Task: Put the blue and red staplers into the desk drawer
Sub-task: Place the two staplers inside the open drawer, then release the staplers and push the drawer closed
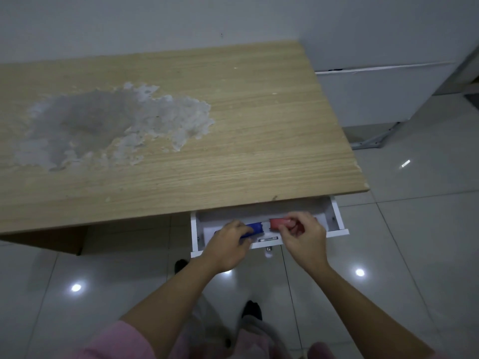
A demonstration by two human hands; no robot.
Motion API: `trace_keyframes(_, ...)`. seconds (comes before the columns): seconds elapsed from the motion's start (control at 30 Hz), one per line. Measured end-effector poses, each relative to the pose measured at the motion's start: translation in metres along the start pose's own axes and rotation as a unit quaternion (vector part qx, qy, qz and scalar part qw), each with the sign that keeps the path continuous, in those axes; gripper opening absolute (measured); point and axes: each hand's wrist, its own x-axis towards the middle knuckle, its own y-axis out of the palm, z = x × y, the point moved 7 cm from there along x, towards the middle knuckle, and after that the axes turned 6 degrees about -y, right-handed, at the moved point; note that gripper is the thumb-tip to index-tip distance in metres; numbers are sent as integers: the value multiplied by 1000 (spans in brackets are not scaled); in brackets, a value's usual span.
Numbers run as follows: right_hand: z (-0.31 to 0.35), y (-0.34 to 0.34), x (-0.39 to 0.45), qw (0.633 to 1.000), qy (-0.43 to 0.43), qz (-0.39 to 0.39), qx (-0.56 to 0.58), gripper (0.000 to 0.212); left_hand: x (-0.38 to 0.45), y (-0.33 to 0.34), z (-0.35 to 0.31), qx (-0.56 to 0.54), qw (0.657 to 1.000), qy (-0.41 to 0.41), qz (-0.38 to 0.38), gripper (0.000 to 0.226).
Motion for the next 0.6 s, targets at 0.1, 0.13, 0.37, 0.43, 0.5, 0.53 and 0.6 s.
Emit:
trace_keyframes(0.1,-11,1,-15,979,142,2,145,19,-11,5,1,15,1000,13,19,38)
trace_keyframes(0.13,-13,-1,-19,965,178,-12,190,18,-14,7,1,20,999,16,23,40)
trace_keyframes(0.37,-33,16,-76,816,423,-60,390,17,-37,16,-6,71,995,65,9,49)
trace_keyframes(0.43,-40,27,-90,789,477,-59,383,17,-41,17,-7,86,993,77,3,50)
trace_keyframes(0.5,-44,41,-96,753,520,-43,401,23,-45,19,-9,101,990,97,-4,52)
trace_keyframes(0.53,-42,49,-97,732,532,-28,425,30,-47,19,-9,109,988,107,-9,53)
trace_keyframes(0.6,-36,60,-94,703,534,-4,471,41,-52,21,-8,123,985,121,-6,55)
